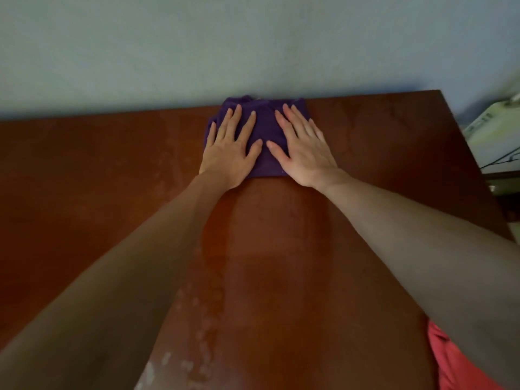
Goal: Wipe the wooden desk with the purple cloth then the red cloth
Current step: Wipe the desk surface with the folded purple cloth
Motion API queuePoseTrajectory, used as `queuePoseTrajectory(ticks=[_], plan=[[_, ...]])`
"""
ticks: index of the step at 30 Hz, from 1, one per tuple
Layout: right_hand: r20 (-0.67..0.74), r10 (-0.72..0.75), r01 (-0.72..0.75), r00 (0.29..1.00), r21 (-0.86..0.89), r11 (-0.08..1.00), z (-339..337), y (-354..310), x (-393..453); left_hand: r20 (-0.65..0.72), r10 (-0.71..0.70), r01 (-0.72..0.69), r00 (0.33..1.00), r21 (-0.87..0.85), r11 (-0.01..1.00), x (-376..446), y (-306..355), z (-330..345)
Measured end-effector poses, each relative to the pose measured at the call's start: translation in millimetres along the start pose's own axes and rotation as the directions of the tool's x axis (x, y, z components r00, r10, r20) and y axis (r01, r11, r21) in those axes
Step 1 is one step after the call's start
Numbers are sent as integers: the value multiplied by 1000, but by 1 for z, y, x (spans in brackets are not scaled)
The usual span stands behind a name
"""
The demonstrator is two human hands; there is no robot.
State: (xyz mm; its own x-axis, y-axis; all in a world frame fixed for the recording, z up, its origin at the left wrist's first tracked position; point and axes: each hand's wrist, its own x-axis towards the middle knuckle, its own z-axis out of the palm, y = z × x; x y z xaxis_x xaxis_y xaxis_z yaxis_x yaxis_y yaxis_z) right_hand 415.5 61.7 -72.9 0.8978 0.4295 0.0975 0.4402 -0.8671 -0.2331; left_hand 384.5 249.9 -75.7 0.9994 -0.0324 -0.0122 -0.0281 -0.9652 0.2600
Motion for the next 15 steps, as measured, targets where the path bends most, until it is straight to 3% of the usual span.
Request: queuePoseTrajectory(ticks=[6,15], plan=[[14,20,-20,1000,-7,1000,-2,-7,-47,8,-13,12,1000,14,1000,-46,21,8],[-9,-21,22,1000,33,999,-14,-16,-235,34,-33,34,999,-18,999,-220,97,30]])
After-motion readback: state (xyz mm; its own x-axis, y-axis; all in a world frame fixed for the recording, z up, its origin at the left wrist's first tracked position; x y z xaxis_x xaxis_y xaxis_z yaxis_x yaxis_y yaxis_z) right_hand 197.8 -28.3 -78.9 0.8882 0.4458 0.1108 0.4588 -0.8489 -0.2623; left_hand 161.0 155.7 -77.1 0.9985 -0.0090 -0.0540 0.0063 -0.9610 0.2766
